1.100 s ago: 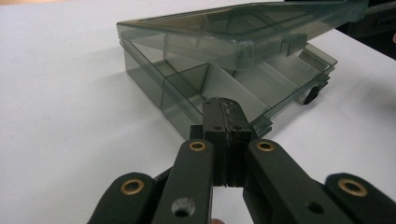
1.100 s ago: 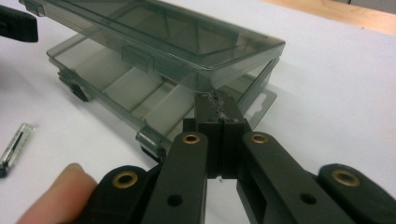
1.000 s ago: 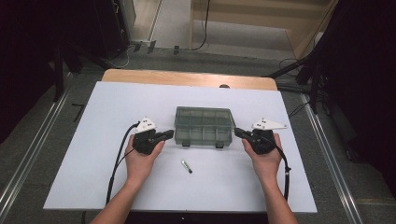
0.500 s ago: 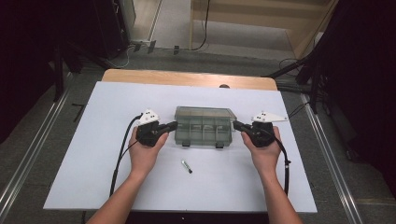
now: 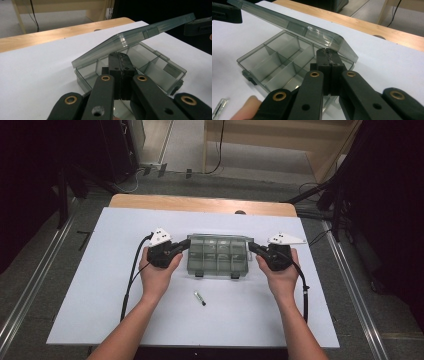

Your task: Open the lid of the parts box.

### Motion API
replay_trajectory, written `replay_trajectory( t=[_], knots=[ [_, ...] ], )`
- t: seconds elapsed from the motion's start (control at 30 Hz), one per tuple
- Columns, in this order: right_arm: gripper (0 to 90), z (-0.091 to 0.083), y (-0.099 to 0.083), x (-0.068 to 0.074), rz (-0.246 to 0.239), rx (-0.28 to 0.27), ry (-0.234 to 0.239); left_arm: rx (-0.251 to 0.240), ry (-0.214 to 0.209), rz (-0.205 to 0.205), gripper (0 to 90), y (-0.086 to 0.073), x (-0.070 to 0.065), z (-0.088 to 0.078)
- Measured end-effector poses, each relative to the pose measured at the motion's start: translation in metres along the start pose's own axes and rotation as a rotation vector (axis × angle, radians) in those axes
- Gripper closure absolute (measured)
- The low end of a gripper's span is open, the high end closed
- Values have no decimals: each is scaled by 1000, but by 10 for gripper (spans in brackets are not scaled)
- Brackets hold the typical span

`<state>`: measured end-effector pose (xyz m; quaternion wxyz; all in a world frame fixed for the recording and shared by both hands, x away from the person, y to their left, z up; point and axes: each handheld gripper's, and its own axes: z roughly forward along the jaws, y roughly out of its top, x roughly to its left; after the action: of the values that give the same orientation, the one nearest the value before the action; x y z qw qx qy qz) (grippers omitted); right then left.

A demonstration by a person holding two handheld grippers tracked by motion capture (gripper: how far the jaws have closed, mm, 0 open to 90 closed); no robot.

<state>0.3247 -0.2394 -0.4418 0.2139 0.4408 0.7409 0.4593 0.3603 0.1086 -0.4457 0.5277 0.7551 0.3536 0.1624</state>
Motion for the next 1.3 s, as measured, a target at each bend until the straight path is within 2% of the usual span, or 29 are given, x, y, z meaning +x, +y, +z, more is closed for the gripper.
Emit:
replay_trajectory(
  t=[0.33,0.57,0.67,0.7,0.83,1.0,1.07,1.17,1.2,1.3],
  knots=[
    [900,6,11,-4,2,-37,-13,-22,21,29,900,9,0,10],
    [900,13,18,-6,-3,-48,-21,-47,19,14,900,17,4,16],
    [900,16,21,-7,3,-55,-23,-57,14,0,900,19,7,19],
    [900,16,22,-8,7,-54,-24,-64,5,-17,900,19,8,20],
    [900,21,24,-12,22,-60,-26,-66,3,-32,900,20,11,24],
    [900,25,26,-16,38,-65,-25,-53,6,-12,900,18,15,27],
    [900,27,29,-17,35,-68,-32,-48,2,-9,898,16,16,26],
    [900,27,30,-18,40,-70,-34,-68,1,-13,892,8,18,23],
    [900,28,32,-20,48,-73,-34,-66,13,-11,797,5,18,23],
    [900,30,34,-20,49,-71,-37,-73,32,-25,642,-2,24,26]
  ],
)
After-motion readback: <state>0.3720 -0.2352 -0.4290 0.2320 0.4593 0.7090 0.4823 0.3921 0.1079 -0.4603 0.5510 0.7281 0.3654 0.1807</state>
